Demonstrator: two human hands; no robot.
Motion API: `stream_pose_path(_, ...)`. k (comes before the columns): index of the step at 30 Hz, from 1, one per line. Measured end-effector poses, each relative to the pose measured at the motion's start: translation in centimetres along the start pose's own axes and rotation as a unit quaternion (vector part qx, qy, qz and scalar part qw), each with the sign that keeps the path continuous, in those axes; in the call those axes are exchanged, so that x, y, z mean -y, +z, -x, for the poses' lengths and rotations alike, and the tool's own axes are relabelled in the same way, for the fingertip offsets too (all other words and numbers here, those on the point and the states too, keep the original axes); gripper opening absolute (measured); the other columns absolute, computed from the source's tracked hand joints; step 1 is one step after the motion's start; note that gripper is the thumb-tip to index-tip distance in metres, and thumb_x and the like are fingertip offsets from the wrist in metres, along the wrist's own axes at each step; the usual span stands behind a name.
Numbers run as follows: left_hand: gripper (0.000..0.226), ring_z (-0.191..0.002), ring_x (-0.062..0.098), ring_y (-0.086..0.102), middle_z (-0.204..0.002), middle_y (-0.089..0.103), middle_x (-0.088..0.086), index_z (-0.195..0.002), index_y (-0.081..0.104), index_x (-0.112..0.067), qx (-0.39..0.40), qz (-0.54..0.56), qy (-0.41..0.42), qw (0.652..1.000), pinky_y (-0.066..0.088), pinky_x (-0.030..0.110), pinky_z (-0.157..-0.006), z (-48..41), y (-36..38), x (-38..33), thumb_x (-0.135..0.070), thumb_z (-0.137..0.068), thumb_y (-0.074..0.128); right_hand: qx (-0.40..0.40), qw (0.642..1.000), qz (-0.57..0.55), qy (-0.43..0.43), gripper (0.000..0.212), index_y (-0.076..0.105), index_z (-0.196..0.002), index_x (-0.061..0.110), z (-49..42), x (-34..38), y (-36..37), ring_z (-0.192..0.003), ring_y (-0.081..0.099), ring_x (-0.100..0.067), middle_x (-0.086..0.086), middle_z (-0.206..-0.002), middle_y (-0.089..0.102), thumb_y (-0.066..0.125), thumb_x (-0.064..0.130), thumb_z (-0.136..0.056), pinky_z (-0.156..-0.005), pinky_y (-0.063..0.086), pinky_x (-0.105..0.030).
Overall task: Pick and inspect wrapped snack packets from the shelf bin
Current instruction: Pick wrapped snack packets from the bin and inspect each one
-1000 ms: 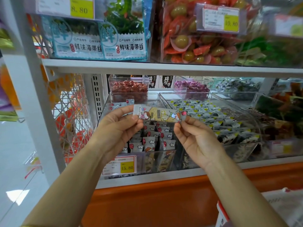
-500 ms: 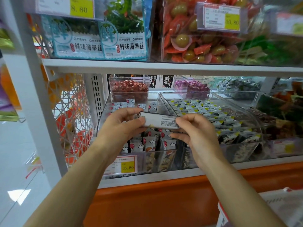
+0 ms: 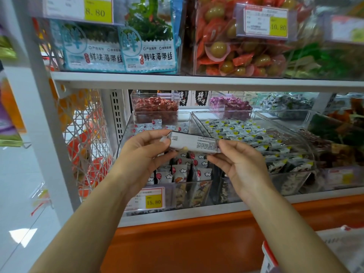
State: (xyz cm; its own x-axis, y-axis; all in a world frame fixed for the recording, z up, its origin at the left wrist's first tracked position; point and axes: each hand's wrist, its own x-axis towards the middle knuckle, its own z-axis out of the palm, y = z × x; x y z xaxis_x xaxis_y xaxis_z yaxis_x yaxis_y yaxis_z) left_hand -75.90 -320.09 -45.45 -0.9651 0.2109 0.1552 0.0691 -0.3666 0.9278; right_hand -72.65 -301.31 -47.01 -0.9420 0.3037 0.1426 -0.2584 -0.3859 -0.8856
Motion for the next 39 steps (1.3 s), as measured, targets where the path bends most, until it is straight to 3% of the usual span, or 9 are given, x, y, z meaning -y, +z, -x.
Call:
stream_pose_path(2, 0.010, -0.086, 0.022, 0.069, -0.089, 0.071, 0.012, -0.084, 0.063, -0.001, -0.017, 0.005, 0.008, 1.000, 0.057, 0.025, -0.070, 0.0, -0.1, 0.0, 0.002, -0.087, 0.053, 0.016, 1.000, 0.010, -0.014, 0.019, 0.073, -0.070, 0.008, 0.0, -0.1, 0.0, -0.077, 0.071, -0.021, -0.012, -0.086, 0.073, 0.061, 0.001, -0.083, -0.064, 0.057, -0.024)
stream_pose_path(7, 0.032, -0.083, 0.016, 0.071, -0.085, 0.074, 0.008, -0.066, 0.066, -0.004, -0.043, 0.024, 0.011, 0.999, 0.056, 0.020, -0.067, 0.0, 0.0, 0.2, -0.003, -0.093, 0.048, 0.057, 0.994, 0.076, -0.056, 0.022, 0.071, -0.077, 0.008, 0.2, -0.5, 0.3, -0.082, 0.072, -0.020, -0.005, -0.083, 0.074, 0.060, -0.010, -0.082, -0.069, 0.057, -0.023)
stream_pose_path(13, 0.024, -0.076, 0.017, 0.072, -0.083, 0.071, 0.012, -0.072, 0.053, -0.001, -0.120, -0.008, 0.010, 0.993, 0.055, 0.019, -0.062, -0.4, 0.1, 0.6, -0.009, -0.094, 0.051, 0.085, 0.978, 0.161, -0.106, 0.021, 0.069, -0.092, 0.025, 0.4, -0.6, 0.7, -0.088, 0.070, -0.012, 0.008, -0.091, 0.072, 0.067, 0.006, -0.083, -0.076, 0.056, -0.023)
stream_pose_path(17, 0.023, -0.075, 0.019, 0.071, -0.088, 0.068, 0.017, -0.081, 0.057, 0.005, -0.120, -0.138, 0.028, 0.983, 0.056, 0.021, -0.060, -0.6, 0.5, 1.1, -0.014, -0.093, 0.054, 0.078, 0.923, 0.335, -0.173, 0.021, 0.066, -0.092, 0.035, 0.3, -0.8, 1.2, -0.086, 0.062, 0.002, 0.014, -0.092, 0.068, 0.070, 0.018, -0.081, -0.076, 0.051, -0.019)
stream_pose_path(22, 0.018, -0.073, 0.015, 0.070, -0.089, 0.068, 0.009, -0.094, 0.060, -0.005, -0.109, -0.160, 0.033, 0.980, 0.057, 0.023, -0.059, -1.6, 1.3, 1.2, -0.019, -0.096, 0.050, -0.023, 0.947, 0.276, -0.165, 0.012, 0.065, -0.078, 0.029, -1.8, 0.3, 1.4, -0.066, 0.060, 0.001, 0.009, -0.077, 0.065, 0.064, 0.019, -0.086, -0.058, 0.048, -0.010)
stream_pose_path(26, 0.025, -0.078, 0.014, 0.062, -0.101, 0.062, -0.004, -0.118, 0.059, -0.012, -0.128, -0.392, 0.094, 0.906, 0.052, 0.025, -0.065, -4.6, 0.9, 1.4, -0.016, -0.097, 0.045, -0.122, 0.985, 0.121, 0.006, 0.014, 0.067, -0.077, 0.013, -5.1, 1.6, 1.2, -0.061, 0.064, -0.016, -0.007, -0.083, 0.066, 0.062, 0.019, -0.088, -0.053, 0.056, -0.024)
stream_pose_path(30, 0.028, -0.100, 0.027, 0.059, -0.120, 0.061, 0.017, -0.118, 0.060, -0.002, -0.077, -0.585, 0.105, 0.801, 0.047, 0.032, -0.084, -9.1, 0.8, 1.7, -0.008, -0.096, 0.043, -0.114, 0.988, 0.048, 0.089, 0.015, 0.064, -0.074, 0.008, -8.2, 2.2, 1.3, -0.059, 0.066, -0.019, -0.010, -0.078, 0.066, 0.066, 0.018, -0.084, -0.052, 0.058, -0.027)
stream_pose_path(35, 0.023, -0.095, 0.033, 0.058, -0.103, 0.063, 0.020, -0.094, 0.064, 0.002, -0.030, -0.678, 0.062, 0.732, 0.048, 0.045, -0.089, -13.4, -0.1, 2.9, -0.006, -0.094, 0.042, -0.038, 0.993, 0.045, 0.101, 0.011, 0.061, -0.077, 0.001, -11.3, 1.8, 2.2, -0.067, 0.063, -0.019, -0.010, -0.077, 0.062, 0.069, -0.006, -0.076, -0.059, 0.058, -0.025)
stream_pose_path(39, 0.022, -0.099, 0.035, 0.056, -0.099, 0.060, 0.018, -0.084, 0.061, -0.004, 0.012, -0.713, 0.041, 0.700, 0.046, 0.052, -0.091, -14.8, -0.7, 3.7, -0.012, -0.094, 0.044, 0.006, 0.984, 0.172, 0.034, 0.030, 0.062, -0.101, -0.004, -12.9, 0.9, 3.2, -0.077, 0.063, -0.021, -0.009, -0.082, 0.060, 0.065, -0.017, -0.075, -0.064, 0.058, -0.021)
